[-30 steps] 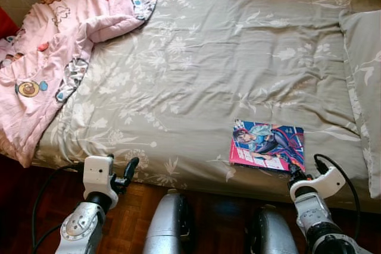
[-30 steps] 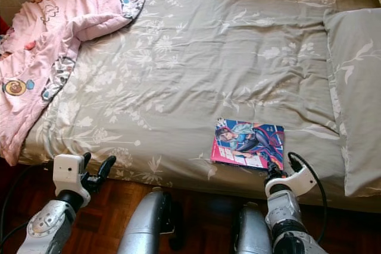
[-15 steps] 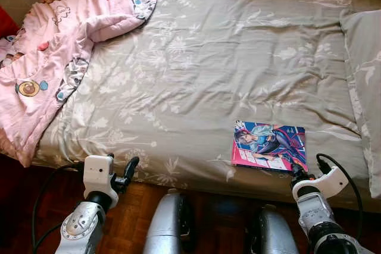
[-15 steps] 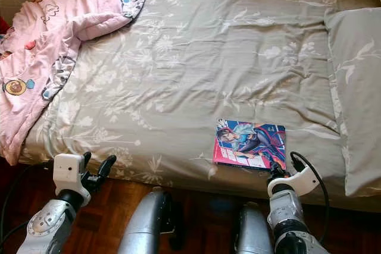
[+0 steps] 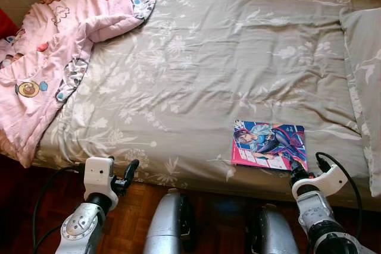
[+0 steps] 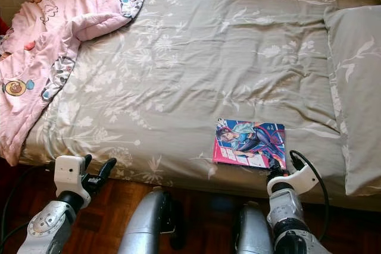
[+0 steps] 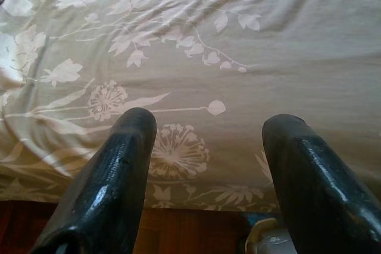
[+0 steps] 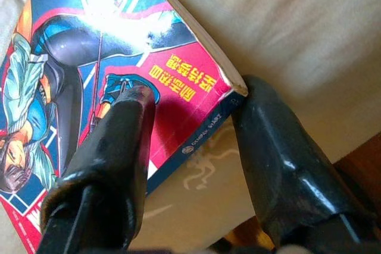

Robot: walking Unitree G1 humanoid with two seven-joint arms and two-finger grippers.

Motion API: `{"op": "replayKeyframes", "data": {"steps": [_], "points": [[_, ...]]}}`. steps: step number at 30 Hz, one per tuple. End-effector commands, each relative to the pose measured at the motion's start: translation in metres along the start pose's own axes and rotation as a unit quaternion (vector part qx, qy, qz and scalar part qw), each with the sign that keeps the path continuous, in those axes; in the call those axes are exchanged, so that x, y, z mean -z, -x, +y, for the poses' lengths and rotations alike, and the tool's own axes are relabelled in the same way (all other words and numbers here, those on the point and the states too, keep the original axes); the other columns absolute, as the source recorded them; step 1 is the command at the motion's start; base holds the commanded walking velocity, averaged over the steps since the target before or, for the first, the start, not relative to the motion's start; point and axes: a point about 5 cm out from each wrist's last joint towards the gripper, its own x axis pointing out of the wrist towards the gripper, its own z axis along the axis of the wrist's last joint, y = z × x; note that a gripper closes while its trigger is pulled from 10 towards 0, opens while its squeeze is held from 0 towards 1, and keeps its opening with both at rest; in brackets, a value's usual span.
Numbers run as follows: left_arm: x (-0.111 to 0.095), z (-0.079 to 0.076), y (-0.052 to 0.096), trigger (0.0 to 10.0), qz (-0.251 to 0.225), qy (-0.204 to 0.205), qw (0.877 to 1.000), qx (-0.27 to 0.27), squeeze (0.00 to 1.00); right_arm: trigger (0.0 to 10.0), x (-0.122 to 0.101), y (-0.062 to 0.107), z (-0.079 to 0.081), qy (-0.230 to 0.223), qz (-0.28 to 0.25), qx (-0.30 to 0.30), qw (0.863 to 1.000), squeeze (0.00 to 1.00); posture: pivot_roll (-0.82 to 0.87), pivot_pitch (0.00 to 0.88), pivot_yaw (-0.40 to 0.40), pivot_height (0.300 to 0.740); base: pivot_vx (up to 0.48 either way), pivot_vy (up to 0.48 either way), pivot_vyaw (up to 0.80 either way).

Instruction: Clean up the room

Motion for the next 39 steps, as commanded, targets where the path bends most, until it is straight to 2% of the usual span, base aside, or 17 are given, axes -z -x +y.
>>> {"op": "replayKeyframes", "data": {"steps": [1,9,10,11,12,17,18,19,29,39], "points": [[0.010,0.007,0.007,10.0,0.024,-0.014,1.000,-0.007,0.00,10.0,0.009,0.004,-0.008,0.002,0.014,0.015,1.000,0.00,0.15,0.364,0.171,0.651,0.000,0.000,0.00],[0.009,0.005,0.006,10.0,0.023,-0.015,1.000,-0.004,0.00,10.0,0.010,0.005,-0.012,0.007,0.013,0.021,1.000,0.00,0.15,0.364,0.172,0.651,0.000,0.000,0.00],[0.009,0.005,0.006,10.0,0.023,-0.015,1.000,-0.003,0.00,10.0,0.011,0.005,-0.013,0.006,0.013,0.022,1.000,0.65,0.15,0.363,0.173,0.651,0.000,0.000,0.00],[0.009,0.005,0.005,10.0,0.023,-0.016,1.000,-0.003,0.00,10.0,0.011,0.006,-0.013,0.005,0.014,0.022,1.000,0.65,0.15,0.362,0.173,0.651,0.000,0.000,0.00],[0.009,0.005,0.005,10.0,0.023,-0.016,1.000,-0.003,0.00,10.0,0.012,0.006,-0.013,0.005,0.015,0.022,1.000,1.00,0.15,0.360,0.174,0.651,0.000,0.000,0.00],[0.009,0.005,0.001,10.0,0.020,-0.017,1.000,-0.004,0.00,10.0,0.014,0.006,-0.014,0.005,0.016,0.028,0.999,1.00,0.15,0.349,0.173,0.651,0.000,0.000,0.00],[0.008,0.005,0.001,10.0,0.020,-0.017,1.000,-0.003,0.00,10.0,0.013,0.006,-0.014,0.005,0.016,0.028,0.999,0.58,0.15,0.346,0.173,0.651,0.000,0.000,0.00],[0.008,0.005,-0.001,10.0,0.019,-0.017,1.000,-0.003,0.00,10.0,0.012,0.006,-0.013,0.005,0.015,0.028,0.999,0.00,0.14,0.343,0.172,0.651,0.000,0.000,0.00],[0.007,0.003,-0.014,10.0,0.008,-0.012,1.000,-0.003,0.00,10.0,0.016,0.009,-0.019,-0.001,0.016,0.041,0.999,0.00,0.13,0.303,0.158,0.651,0.000,0.000,0.00],[0.005,0.000,-0.030,10.0,-0.007,-0.004,1.000,-0.006,0.00,10.0,0.001,0.007,-0.022,-0.011,-0.022,0.060,0.998,0.00,0.10,0.254,0.133,0.651,0.000,0.000,0.00]]}}
